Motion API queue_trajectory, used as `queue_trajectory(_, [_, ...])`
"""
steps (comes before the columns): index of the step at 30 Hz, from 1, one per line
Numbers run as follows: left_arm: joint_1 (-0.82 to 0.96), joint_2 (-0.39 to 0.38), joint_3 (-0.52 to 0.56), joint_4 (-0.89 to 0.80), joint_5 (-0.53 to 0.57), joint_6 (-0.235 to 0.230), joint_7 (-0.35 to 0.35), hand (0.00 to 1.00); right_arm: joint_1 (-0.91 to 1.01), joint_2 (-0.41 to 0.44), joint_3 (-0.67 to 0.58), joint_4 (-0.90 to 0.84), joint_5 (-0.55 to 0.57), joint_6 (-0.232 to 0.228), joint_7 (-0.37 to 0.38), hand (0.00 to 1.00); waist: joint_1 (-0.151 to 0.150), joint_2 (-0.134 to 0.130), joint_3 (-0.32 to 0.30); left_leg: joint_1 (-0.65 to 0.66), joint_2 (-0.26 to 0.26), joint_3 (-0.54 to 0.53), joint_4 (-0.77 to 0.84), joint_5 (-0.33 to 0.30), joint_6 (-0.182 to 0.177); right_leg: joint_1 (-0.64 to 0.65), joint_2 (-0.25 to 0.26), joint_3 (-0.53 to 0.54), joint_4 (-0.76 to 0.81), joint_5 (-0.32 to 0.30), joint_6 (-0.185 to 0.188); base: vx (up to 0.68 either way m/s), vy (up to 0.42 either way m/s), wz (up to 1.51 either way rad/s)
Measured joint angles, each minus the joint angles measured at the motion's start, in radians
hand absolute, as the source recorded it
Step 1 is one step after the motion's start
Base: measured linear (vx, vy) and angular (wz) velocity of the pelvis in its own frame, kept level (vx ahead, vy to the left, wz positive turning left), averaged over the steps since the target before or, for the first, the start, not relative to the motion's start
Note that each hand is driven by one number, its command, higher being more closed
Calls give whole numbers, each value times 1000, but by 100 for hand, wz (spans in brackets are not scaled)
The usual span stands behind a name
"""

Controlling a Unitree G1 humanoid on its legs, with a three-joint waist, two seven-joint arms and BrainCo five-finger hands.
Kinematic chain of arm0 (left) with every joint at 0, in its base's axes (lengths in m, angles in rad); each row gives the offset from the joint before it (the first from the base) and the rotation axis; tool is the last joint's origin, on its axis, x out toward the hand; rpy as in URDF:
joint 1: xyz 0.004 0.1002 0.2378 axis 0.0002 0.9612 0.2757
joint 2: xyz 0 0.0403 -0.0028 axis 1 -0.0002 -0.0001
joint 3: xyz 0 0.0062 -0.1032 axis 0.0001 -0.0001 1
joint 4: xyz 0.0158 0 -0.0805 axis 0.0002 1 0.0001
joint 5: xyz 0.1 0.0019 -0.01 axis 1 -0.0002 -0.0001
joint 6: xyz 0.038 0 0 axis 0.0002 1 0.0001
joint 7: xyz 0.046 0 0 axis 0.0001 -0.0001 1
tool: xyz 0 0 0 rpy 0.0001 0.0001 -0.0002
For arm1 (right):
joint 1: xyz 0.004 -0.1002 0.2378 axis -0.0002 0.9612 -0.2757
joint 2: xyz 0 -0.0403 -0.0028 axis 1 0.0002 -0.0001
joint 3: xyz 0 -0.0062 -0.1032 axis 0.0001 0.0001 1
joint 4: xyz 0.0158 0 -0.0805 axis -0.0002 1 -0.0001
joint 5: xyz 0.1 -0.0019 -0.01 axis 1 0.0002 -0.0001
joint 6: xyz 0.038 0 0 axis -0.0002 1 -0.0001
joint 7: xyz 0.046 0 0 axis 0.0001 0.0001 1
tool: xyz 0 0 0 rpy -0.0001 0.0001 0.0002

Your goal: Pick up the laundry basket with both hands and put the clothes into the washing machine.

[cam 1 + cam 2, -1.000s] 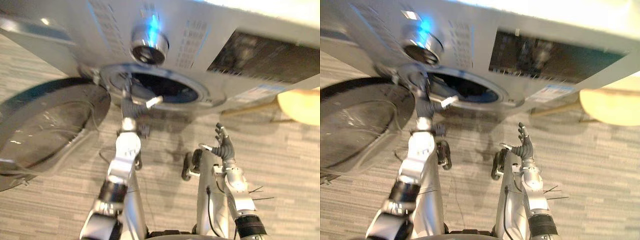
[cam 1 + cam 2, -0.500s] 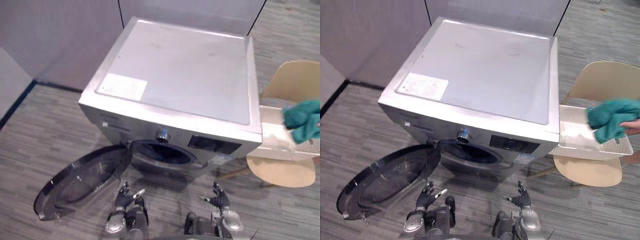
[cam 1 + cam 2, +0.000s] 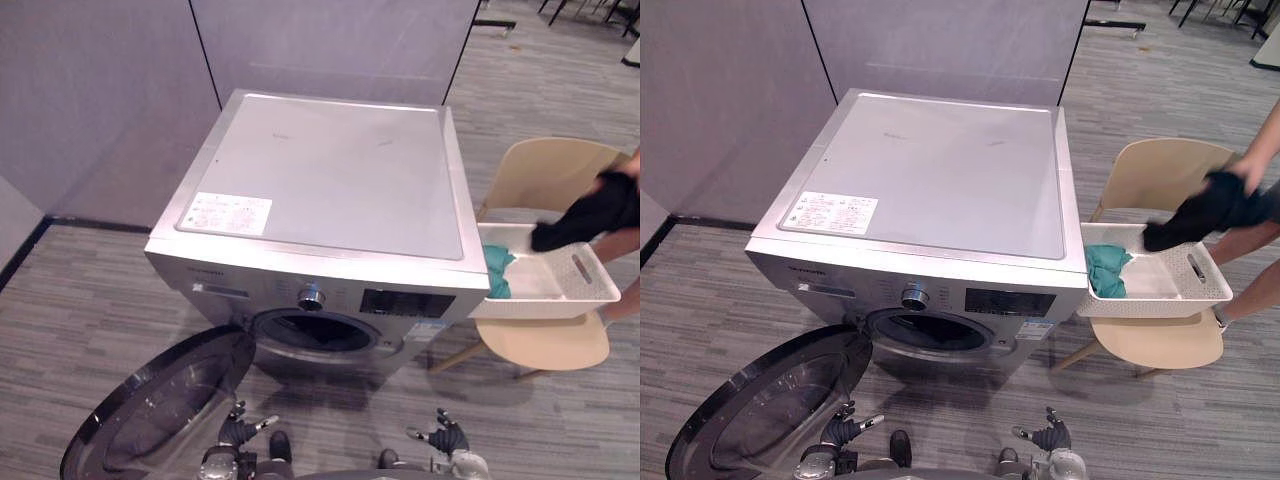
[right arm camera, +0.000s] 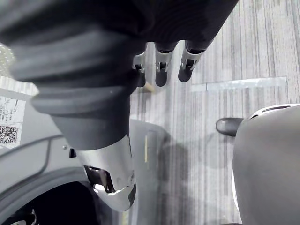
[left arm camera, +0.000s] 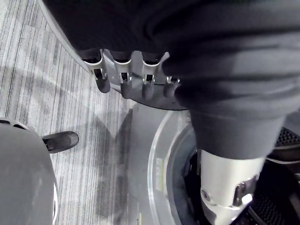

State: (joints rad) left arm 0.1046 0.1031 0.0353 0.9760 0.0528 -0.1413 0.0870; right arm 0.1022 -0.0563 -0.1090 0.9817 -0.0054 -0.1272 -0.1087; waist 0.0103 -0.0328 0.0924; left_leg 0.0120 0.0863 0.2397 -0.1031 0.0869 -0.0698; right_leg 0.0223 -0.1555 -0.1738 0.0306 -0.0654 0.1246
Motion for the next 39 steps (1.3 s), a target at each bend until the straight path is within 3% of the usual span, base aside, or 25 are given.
queue_trajectory(9, [-18, 1, -43, 14, 30, 2, -1, 0, -18, 0, -3, 15, 35, 1, 0, 0, -11, 1, 0, 5, -1, 9, 8, -15, -1, 8, 2, 22, -22, 9, -5, -8, 12, -5])
queue_trajectory(11, [-25, 0, -43, 14, 30, 3, 0, 0, -31, -3, -16, 12, 50, -1, 0, 0, -10, -2, 5, -35, 0, -7, 109, -79, -8, -13, 1, 68, -17, 12, -8, 27, 19, -44])
queue_trajectory(12, [-30, -1, -43, 14, 29, 2, 0, 0, -35, -6, -17, 7, 59, -1, -1, 0, -2, -1, 5, -62, -7, -62, 166, -112, -4, -28, 2, 88, -14, 16, -9, 34, 3, -98])
queue_trajectory(13, [-40, -5, -43, 13, 29, 2, 1, 0, -48, -18, -17, -11, 75, -3, -2, 0, 10, 15, 5, -112, -18, -208, 260, -183, 7, -65, 18, 142, -16, 37, -2, 39, 16, -113])
queue_trajectory(14, [-50, -8, -50, 15, 29, 3, 1, 0, -59, -22, -21, -29, 77, -7, -3, 0, -1, 23, 10, -137, -17, -215, 300, -211, 8, -88, 23, 174, -21, 53, 1, 32, 27, -114])
queue_trajectory(18, [-102, -6, -63, 15, 29, 6, 3, 0, -88, -12, -50, -78, 114, -18, -8, 0, -10, 22, 39, -176, 31, -20, 396, -295, 12, -208, 62, 360, -14, 116, -7, -24, 75, -164])
queue_trajectory(19, [-116, -1, -63, 15, 29, 7, 3, 0, -109, -11, -35, -86, 119, -19, -21, 0, -15, 24, 40, -179, 63, 78, 398, -305, 18, -255, 95, 365, -32, 198, -39, -23, 28, -239])
queue_trajectory(20, [-128, 2, -61, 15, 29, 6, 3, 0, -125, -10, -28, -89, 122, -21, -23, 0, -18, 34, 46, -175, 101, 156, 389, -302, 22, -273, 122, 315, -72, 275, -96, -28, -15, -256])
queue_trajectory(21, [-148, 8, -50, 13, 29, 6, 5, 0, -142, -8, -30, -89, 122, -19, -23, 0, -23, 34, 62, -150, 123, 244, 377, -300, 25, -300, 125, 155, -33, 251, -145, -8, -38, -194])
queue_trajectory(22, [-154, 8, -38, 12, 29, 6, 4, 0, -140, -8, -31, -89, 122, -18, -23, 0, -23, 39, 73, -127, 127, 290, 370, -300, 25, -308, 118, 47, 14, 208, -167, 14, -45, -225])
queue_trajectory(23, [-151, 12, -30, 11, 29, 6, 5, 0, -134, -10, -28, -88, 122, -18, -23, 0, -21, 28, 79, -68, 132, 397, 364, -300, 25, -301, 92, -172, 91, 117, -210, 39, -62, -237])
queue_trajectory(24, [-139, 18, -29, 9, 28, 6, 6, 0, -149, -12, -14, -83, 122, -18, -23, 0, -22, 29, 83, -30, 138, 473, 375, -303, 26, -302, 68, -320, 144, 64, -245, 35, -90, -241])
queue_trajectory(25, [-135, 22, -29, 9, 28, 6, 6, 0, -151, -12, -6, -83, 121, -18, -23, 0, -24, 31, 84, -14, 141, 506, 386, -307, 24, -302, 55, -390, 167, 35, -257, 54, -172, -215])
queue_trajectory(26, [-124, 23, -28, 6, 27, 5, 7, 0, -152, -15, 9, -77, 121, -18, -22, 0, -31, 27, 83, 22, 149, 573, 415, -331, 3, -288, 32, -532, 208, -34, -257, 159, -220, -181])
queue_trajectory(27, [-124, 20, -24, 6, 27, 6, 7, 0, -160, -21, 9, -57, 122, -17, -22, 0, -43, 53, 94, 56, 163, 606, 416, -356, -32, -272, 45, -560, 230, -63, -238, 198, -211, -171])
queue_trajectory(28, [-124, 16, -23, 7, 27, 6, 7, 0, -166, -22, 8, -48, 122, -17, -22, 0, -46, 61, 100, 84, 162, 622, 391, -359, -37, -274, 51, -560, 253, -84, -237, 252, -173, -152])
queue_trajectory(29, [-120, 5, -22, 8, 28, 6, 7, 0, -164, -20, 7, -34, 122, -16, -21, 0, -52, 65, 103, 137, 155, 656, 354, -359, -70, -287, 62, -515, 312, -125, -208, 239, -152, -150])
queue_trajectory(30, [-118, 6, -22, 9, 28, 6, 7, 0, -149, -18, 14, -24, 122, -16, -20, 0, -55, 63, 103, 153, 189, 666, 415, -368, -86, -289, 97, -447, 331, -131, -207, 243, -168, -148])
queue_trajectory(31, [-117, 1, -21, 9, 27, 6, 7, 0, -145, -18, 24, -20, 122, -16, -19, 0, -50, 61, 102, 143, 222, 657, 487, -368, -86, -285, 118, -414, 330, -136, -203, 269, -210, -149])
queue_trajectory(32, [-113, -11, -7, 9, 27, 3, 6, 0, -146, -15, 42, -14, 123, -16, -19, 0, -50, 62, 103, 75, 315, 554, 760, -380, -58, -261, 169, -354, 293, -142, -203, 217, -171, -122])
queue_trajectory(33, [-111, -18, -1, 10, 27, 3, 5, 0, -150, -15, 49, -11, 123, -16, -19, 0, -50, 63, 104, 35, 336, 497, 865, -393, -34, -248, 190, -332, 274, -140, -204, 274, -181, -158])
queue_trajectory(34, [-104, -32, 5, 16, 27, 4, 5, 0, -155, -21, 50, 2, 126, -17, -20, 0, -49, 62, 107, -66, 322, 310, 1051, -419, -10, -206, 226, -279, 236, -128, -221, 259, -83, -140])
queue_trajectory(35, [-94, -44, 4, 16, 26, 4, 4, 0, -155, -28, 50, 20, 133, -18, -21, 0, -47, 58, 111, -128, 248, 151, 1083, -425, -22, -153, 240, -239, 210, -127, -223, 270, -44, -129])
queue_trajectory(38, [-89, -48, 2, -3, 12, -2, 4, 0, -135, -30, 37, 43, 142, -17, -20, 0, -21, 50, 123, -256, 118, -7, 947, -428, -23, -38, 240, -163, 132, -116, -207, 295, 43, -81])
queue_trajectory(39, [-90, -48, 2, -8, 5, -3, 5, 0, -139, -30, 31, 42, 142, -17, -20, 0, -18, 51, 127, -283, 103, -21, 899, -427, -22, -24, 237, -153, 116, -114, -201, 271, 86, -45])
